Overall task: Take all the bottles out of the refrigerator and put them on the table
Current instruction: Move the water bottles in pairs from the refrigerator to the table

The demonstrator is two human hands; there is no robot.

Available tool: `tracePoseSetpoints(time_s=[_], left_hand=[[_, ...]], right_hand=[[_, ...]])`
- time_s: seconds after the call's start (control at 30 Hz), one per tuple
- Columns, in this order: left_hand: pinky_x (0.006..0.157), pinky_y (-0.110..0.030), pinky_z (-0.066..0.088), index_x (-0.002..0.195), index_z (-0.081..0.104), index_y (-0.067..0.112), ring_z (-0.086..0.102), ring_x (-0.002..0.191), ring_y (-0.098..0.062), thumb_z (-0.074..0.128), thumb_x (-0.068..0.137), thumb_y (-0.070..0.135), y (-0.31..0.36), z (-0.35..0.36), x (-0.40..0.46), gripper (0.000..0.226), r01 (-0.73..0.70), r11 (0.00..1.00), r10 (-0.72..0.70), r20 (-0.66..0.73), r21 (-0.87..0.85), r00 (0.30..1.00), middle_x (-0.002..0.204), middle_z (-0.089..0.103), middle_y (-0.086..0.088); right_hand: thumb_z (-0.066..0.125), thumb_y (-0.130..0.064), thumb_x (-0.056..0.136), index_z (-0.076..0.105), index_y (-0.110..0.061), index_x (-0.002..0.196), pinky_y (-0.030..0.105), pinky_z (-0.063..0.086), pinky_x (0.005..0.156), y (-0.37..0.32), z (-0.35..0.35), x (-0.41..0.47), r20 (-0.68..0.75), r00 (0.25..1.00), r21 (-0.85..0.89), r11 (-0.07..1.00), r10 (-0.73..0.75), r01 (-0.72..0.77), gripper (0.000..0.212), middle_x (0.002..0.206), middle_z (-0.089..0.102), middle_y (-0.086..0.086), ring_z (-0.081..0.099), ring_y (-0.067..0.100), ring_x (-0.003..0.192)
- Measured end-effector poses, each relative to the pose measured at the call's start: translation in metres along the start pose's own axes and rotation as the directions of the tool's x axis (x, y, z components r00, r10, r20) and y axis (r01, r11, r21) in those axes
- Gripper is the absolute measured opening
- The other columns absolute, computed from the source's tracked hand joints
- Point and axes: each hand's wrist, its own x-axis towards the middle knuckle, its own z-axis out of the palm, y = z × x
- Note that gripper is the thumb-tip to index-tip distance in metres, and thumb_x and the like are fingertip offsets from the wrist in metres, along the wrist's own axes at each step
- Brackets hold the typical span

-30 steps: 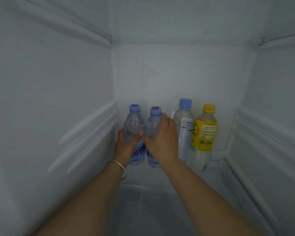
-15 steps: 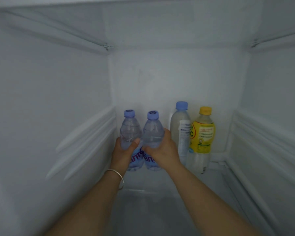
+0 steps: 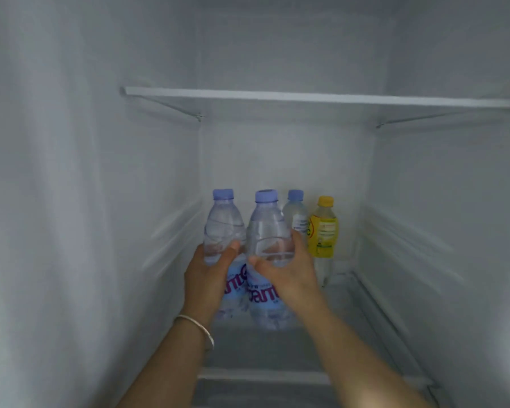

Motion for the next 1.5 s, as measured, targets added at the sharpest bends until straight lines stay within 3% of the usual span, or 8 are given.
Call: tracePoseSetpoints(time_s=[0.17, 0.33, 0.43, 0.7, 0.83, 0.97, 1.13, 1.5], left_hand=[[0.084, -0.052, 0.056, 0.09, 0.073, 0.026, 0.072, 0.085, -0.027, 0.068, 0.051, 0.075, 0.016, -0.04, -0.09, 0.062, 0.054, 0.997, -0.064, 0.177, 0.063, 0.982, 0.09, 0.076, -0.006], [0.076, -0.041, 0.059, 0.079, 0.077, 0.021, 0.073, 0.074, -0.024, 0.067, 0.047, 0.068, 0.015, -0.082, -0.192, 0.058, 0.178, 0.98, -0.197, 0.284, 0.093, 0.938, 0.08, 0.076, -0.008], [0.077, -0.043, 0.059, 0.095, 0.072, 0.01, 0.073, 0.079, -0.03, 0.066, 0.052, 0.067, 0.009, -0.106, -0.254, 0.072, 0.238, 0.963, -0.268, 0.374, 0.126, 0.888, 0.087, 0.075, -0.015], [0.065, -0.028, 0.055, 0.087, 0.069, 0.018, 0.071, 0.067, -0.017, 0.068, 0.076, 0.047, -0.011, -0.14, -0.4, 0.031, 0.311, 0.927, -0.373, 0.568, 0.207, 0.733, 0.08, 0.075, -0.006], [0.061, -0.025, 0.054, 0.085, 0.069, 0.017, 0.07, 0.06, -0.011, 0.067, 0.08, 0.041, -0.011, -0.13, -0.461, 0.024, 0.329, 0.923, -0.376, 0.648, 0.199, 0.663, 0.07, 0.074, 0.001], [0.071, -0.035, 0.058, 0.096, 0.069, 0.012, 0.073, 0.074, -0.025, 0.067, 0.051, 0.063, -0.003, -0.112, -0.532, 0.067, 0.339, 0.912, -0.396, 0.721, 0.233, 0.569, 0.085, 0.075, -0.01], [0.069, -0.035, 0.055, 0.088, 0.067, 0.016, 0.071, 0.07, -0.025, 0.069, 0.075, 0.047, 0.005, -0.095, -0.629, 0.034, 0.312, 0.904, -0.41, 0.794, 0.291, 0.448, 0.08, 0.074, -0.009], [0.069, -0.034, 0.057, 0.099, 0.067, 0.015, 0.072, 0.073, -0.025, 0.064, 0.068, 0.057, 0.033, -0.037, -0.846, 0.052, 0.36, 0.858, -0.473, 0.834, 0.365, 0.282, 0.085, 0.075, -0.01]], right_hand=[[0.083, -0.012, 0.065, 0.055, -0.027, 0.096, 0.016, 0.051, 0.063, -0.039, -0.013, -0.103, -0.02, 0.998, 0.035, 0.997, 0.064, -0.064, 0.044, 0.083, 0.068, -0.006, 0.067, 0.0, 0.07], [0.079, -0.016, 0.062, 0.056, -0.021, 0.094, 0.01, 0.048, 0.058, -0.071, -0.023, -0.229, -0.099, 0.987, 0.1, 0.988, 0.129, -0.119, 0.04, 0.068, 0.071, -0.011, 0.066, -0.003, 0.063], [0.079, -0.038, 0.05, 0.052, -0.019, 0.114, 0.013, 0.05, 0.065, -0.082, -0.029, -0.306, -0.146, 0.961, 0.077, 0.971, 0.237, -0.228, 0.072, 0.076, 0.073, -0.013, 0.069, 0.001, 0.072], [0.076, -0.045, 0.052, 0.057, -0.024, 0.109, 0.035, 0.054, 0.081, -0.09, -0.066, -0.482, -0.324, 0.846, 0.059, 0.902, 0.423, -0.428, 0.064, 0.093, 0.072, 0.0, 0.071, 0.015, 0.084], [0.076, -0.043, 0.052, 0.056, -0.021, 0.115, 0.03, 0.055, 0.074, -0.105, -0.091, -0.551, -0.428, 0.778, 0.106, 0.88, 0.461, -0.463, 0.069, 0.094, 0.072, 0.001, 0.071, 0.017, 0.084], [0.074, -0.036, 0.058, 0.059, -0.022, 0.103, 0.03, 0.055, 0.07, -0.125, -0.128, -0.622, -0.536, 0.694, 0.14, 0.861, 0.481, -0.49, 0.05, 0.092, 0.071, 0.001, 0.071, 0.017, 0.08], [0.077, -0.031, 0.057, 0.059, -0.028, 0.095, 0.046, 0.056, 0.084, -0.157, -0.182, -0.714, -0.629, 0.586, 0.205, 0.836, 0.511, -0.509, 0.042, 0.096, 0.072, 0.008, 0.07, 0.028, 0.085], [0.075, -0.038, 0.047, 0.06, -0.027, 0.094, 0.048, 0.056, 0.081, -0.223, -0.316, -0.891, -0.75, 0.431, 0.246, 0.816, 0.502, -0.522, 0.05, 0.1, 0.071, 0.019, 0.069, 0.039, 0.089]])
